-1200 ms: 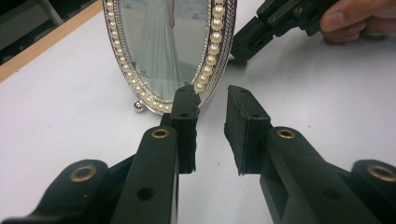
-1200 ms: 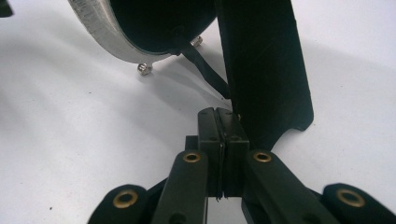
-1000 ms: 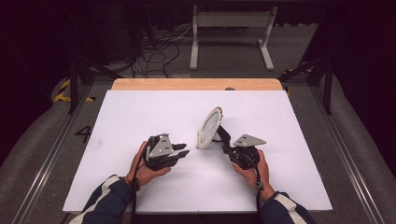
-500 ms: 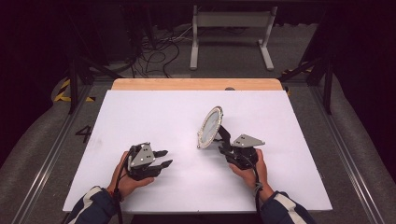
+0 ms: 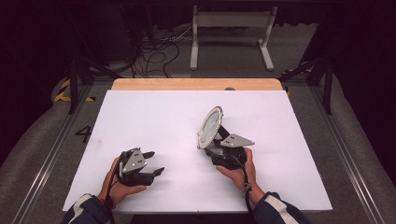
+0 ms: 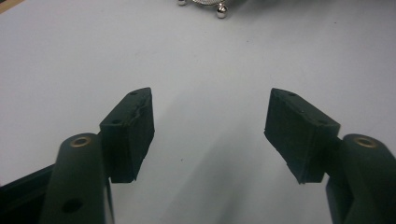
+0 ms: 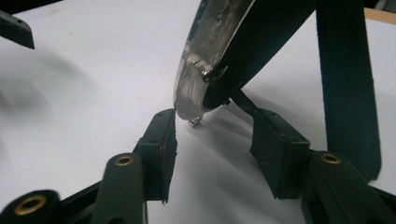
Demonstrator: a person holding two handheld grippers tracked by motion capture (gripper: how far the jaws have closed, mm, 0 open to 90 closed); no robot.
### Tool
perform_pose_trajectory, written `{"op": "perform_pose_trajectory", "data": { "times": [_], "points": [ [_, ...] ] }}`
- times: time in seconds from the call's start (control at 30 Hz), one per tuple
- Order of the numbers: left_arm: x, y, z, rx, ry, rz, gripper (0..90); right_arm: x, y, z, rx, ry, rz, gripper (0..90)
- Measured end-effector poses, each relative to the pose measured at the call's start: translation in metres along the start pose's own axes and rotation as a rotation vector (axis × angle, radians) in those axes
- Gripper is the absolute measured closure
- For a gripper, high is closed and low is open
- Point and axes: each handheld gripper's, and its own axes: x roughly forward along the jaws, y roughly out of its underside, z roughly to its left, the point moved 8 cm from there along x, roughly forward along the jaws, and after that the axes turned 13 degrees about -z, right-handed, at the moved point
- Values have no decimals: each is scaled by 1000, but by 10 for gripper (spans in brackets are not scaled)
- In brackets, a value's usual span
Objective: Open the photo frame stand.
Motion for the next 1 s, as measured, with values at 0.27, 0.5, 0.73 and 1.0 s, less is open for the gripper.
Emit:
{"op": "perform_pose_trajectory", "data": {
  "times": [0.27,0.5,0.73,1.0],
  "points": [
    [1,5,-3,-1,-12,19,240,10,-7,5,27,11,-17,426],
    [-3,7,-4,2,-24,26,230,22,-5,6,51,12,-17,431],
    [-4,10,-5,-4,-30,35,224,29,-7,1,102,43,-39,475],
    [-2,10,-7,-1,-26,42,216,29,-7,2,97,56,-44,547]
  ]
}}
